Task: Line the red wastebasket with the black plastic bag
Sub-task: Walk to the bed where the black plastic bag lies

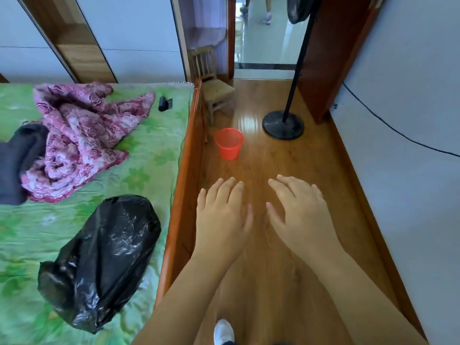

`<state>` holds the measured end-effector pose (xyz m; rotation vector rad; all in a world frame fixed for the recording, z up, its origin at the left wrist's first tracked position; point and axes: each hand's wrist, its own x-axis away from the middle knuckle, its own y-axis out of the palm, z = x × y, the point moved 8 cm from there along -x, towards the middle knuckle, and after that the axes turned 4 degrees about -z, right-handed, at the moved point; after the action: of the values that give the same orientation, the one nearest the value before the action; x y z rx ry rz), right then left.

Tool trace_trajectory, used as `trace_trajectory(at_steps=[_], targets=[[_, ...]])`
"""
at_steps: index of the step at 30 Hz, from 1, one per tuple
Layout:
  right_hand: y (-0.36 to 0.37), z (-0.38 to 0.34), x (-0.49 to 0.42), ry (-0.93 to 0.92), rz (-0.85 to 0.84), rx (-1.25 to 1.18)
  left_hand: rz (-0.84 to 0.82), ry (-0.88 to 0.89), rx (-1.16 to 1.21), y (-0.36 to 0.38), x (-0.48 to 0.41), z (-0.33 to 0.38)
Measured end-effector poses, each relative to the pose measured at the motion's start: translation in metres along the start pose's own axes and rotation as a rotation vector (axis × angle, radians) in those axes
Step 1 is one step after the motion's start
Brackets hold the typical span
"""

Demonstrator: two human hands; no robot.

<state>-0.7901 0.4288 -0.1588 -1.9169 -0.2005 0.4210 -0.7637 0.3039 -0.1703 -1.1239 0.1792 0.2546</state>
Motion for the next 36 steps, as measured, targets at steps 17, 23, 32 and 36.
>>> trace_trajectory(at_steps=[17,23,32,36], targets=[[-0.010,0.175,-0.259,-0.018,-0.013,-0.032,-0.041,0.002,-0.085,0.108,-0.283,0.067],[0.000,0.203,-0.341,-0.074,-0.041,-0.039,-0.069,-0.099,-0.075,0.133,-0.351,0.053],[0.040,0.174,-0.449,-0.201,-0.096,-0.011,-0.035,-0.227,-0.064,0.136,-0.435,-0.016],[0.067,0.125,-0.499,-0.313,-0.150,-0.015,0.031,-0.340,-0.059,0.118,-0.457,-0.072]])
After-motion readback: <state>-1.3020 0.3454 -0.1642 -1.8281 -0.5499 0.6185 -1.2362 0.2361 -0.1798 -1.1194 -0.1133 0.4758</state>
